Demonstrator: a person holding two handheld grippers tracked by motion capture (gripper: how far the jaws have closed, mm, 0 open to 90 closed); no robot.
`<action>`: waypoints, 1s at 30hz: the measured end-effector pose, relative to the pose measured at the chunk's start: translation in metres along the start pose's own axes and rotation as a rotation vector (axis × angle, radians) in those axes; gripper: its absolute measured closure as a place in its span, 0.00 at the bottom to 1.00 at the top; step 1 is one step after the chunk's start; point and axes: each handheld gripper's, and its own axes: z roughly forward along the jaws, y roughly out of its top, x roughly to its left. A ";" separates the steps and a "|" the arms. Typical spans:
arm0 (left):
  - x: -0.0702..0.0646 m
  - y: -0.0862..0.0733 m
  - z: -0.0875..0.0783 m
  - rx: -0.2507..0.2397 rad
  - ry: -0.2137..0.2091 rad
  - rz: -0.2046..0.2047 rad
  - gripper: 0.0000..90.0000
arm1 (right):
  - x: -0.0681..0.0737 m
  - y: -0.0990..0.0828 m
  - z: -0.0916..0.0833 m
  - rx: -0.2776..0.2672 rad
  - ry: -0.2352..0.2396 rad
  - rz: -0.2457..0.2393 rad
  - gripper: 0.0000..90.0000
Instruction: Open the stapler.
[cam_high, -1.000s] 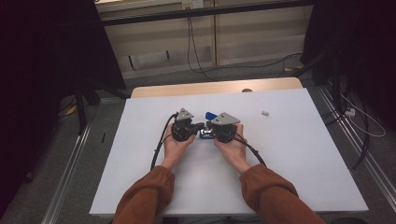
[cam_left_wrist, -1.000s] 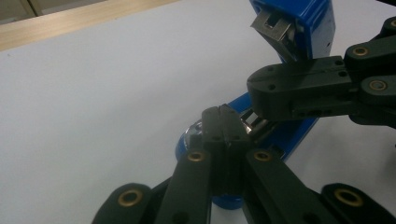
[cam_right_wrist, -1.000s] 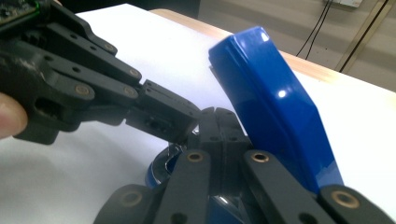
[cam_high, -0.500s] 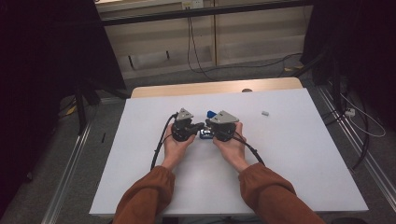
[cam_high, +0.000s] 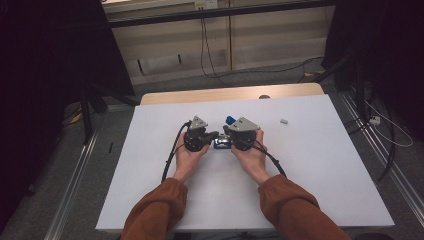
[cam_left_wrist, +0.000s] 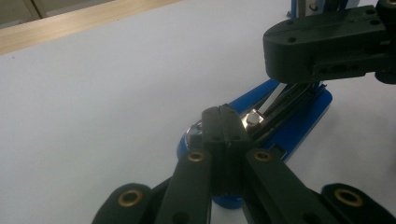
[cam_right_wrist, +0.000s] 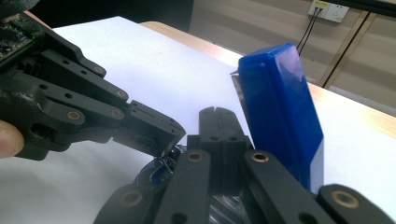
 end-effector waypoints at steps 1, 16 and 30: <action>0.000 0.000 0.000 -0.001 0.000 0.000 1.00 | 0.000 0.000 0.000 0.000 0.000 0.000 1.00; 0.001 0.000 0.000 -0.003 0.000 0.010 1.00 | 0.002 0.000 -0.002 -0.006 -0.027 -0.017 1.00; 0.001 0.000 0.000 0.000 0.002 0.005 1.00 | 0.001 0.002 -0.006 -0.034 -0.070 0.001 1.00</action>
